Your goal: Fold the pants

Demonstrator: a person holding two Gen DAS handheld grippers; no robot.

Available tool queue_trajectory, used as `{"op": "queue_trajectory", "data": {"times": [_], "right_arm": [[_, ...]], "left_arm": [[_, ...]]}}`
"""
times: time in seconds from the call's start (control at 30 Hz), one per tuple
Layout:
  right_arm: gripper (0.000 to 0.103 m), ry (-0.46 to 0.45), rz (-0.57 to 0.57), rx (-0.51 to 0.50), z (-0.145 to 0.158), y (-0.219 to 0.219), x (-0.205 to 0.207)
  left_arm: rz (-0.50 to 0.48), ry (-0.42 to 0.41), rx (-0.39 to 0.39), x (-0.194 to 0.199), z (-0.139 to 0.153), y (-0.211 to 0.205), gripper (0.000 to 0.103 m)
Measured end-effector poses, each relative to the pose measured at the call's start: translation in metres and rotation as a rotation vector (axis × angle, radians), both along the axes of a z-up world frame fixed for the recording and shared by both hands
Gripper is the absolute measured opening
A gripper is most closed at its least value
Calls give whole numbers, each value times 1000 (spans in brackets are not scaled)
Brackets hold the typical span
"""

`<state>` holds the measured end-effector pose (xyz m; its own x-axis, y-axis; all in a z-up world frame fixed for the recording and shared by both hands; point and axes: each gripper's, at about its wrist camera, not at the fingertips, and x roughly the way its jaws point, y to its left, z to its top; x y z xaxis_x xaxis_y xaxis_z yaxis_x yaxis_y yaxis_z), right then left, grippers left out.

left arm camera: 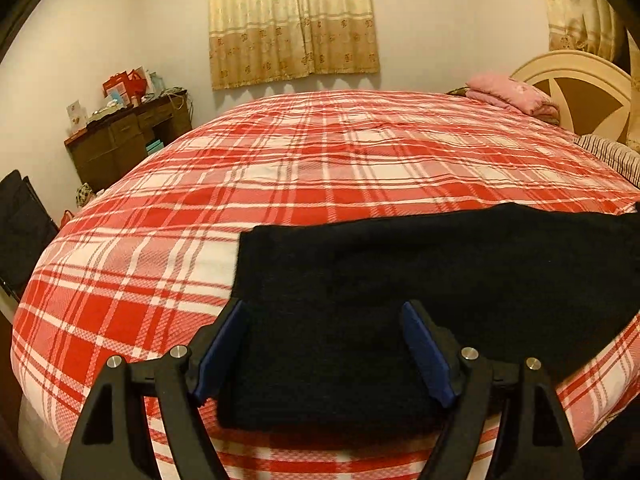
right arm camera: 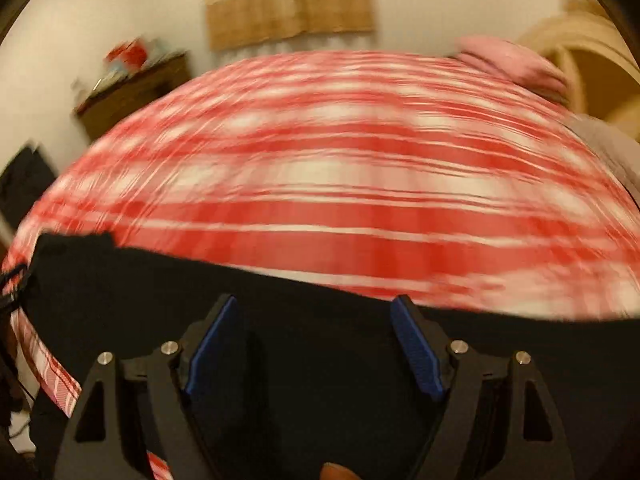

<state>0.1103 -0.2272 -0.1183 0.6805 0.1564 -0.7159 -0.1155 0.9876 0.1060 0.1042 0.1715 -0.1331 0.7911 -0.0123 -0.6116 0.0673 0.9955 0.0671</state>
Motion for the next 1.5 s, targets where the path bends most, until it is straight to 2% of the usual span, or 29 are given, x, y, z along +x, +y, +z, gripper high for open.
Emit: {"op": "queue_trajectory", "data": {"times": [0.17,0.23,0.4,0.53,0.57,0.63,0.8,1.03,1.2,1.27,1.3,1.4,1.43,1.5], "right_arm": [[80,-76,-208,35,29,-94,-46],[72,-108,-300,67,38,-131,-63],[71,-140,-562,183,48,-226,-106],[71,-131,-651,215,43,-256,-129],[70,-125,-657,224,41,-260,-132],[61,-113,-656,250,36,-260,-134],[59,-94,-633,315,24,-267,-134],[58,-96,-614,343,19,-271,-139],[57,-102,-612,335,18,-268,-139],[56,-121,-575,353,17,-266,-135],[54,-133,-557,366,15,-266,-134],[25,-132,-563,401,11,-273,-134],[19,-132,-561,431,9,-275,-135],[18,-145,-550,487,6,-279,-139]], "left_arm": [[14,26,3,8,-8,-7,80],[20,17,23,7,-11,-9,81],[39,32,13,7,-8,-6,81],[50,38,3,6,-8,-2,81],[50,39,10,6,-9,-3,81],[54,42,17,6,-9,-5,81],[57,43,15,5,-9,-4,81],[97,21,-11,4,-5,6,81],[146,33,-77,7,-9,27,81],[143,48,-112,9,-14,34,81],[139,36,-116,8,-14,34,81],[125,41,-90,10,-15,29,84],[125,40,-90,10,-16,29,85],[126,37,-99,10,-16,30,86]]}}
